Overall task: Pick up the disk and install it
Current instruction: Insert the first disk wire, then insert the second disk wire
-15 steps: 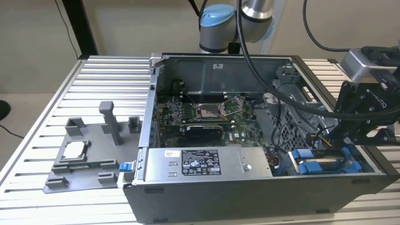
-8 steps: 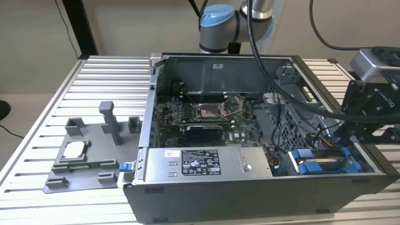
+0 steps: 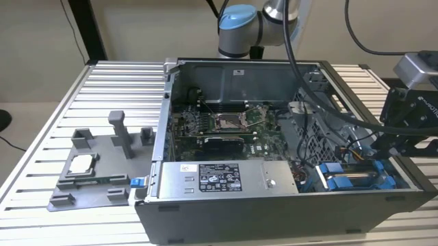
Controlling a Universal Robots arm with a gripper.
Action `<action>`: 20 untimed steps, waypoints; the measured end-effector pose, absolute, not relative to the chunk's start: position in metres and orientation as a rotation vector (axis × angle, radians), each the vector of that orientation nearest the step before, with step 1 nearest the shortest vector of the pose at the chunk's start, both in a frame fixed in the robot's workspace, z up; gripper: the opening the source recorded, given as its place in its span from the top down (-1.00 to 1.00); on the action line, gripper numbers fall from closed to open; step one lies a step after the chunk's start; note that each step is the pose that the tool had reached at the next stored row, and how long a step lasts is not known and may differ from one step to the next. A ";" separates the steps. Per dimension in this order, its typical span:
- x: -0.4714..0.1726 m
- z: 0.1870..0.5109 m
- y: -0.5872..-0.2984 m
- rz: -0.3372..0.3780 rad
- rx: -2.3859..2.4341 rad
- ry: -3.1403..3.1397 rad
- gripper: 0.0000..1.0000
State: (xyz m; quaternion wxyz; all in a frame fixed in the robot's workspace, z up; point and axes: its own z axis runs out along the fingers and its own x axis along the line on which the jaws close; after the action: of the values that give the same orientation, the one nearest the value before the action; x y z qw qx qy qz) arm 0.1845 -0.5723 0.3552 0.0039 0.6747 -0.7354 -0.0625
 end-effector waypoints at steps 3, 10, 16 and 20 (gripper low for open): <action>0.185 0.354 -0.572 -0.210 2.106 -2.297 -1.00; 0.186 0.353 -0.572 -0.214 2.104 -2.295 -1.00; 0.186 0.352 -0.571 -0.214 2.104 -2.295 -1.00; 0.186 0.352 -0.571 -0.215 2.104 -2.295 -1.00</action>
State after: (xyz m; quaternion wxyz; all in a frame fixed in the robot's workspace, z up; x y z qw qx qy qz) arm 0.1864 -0.5710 0.3522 0.0102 0.6741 -0.7354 -0.0688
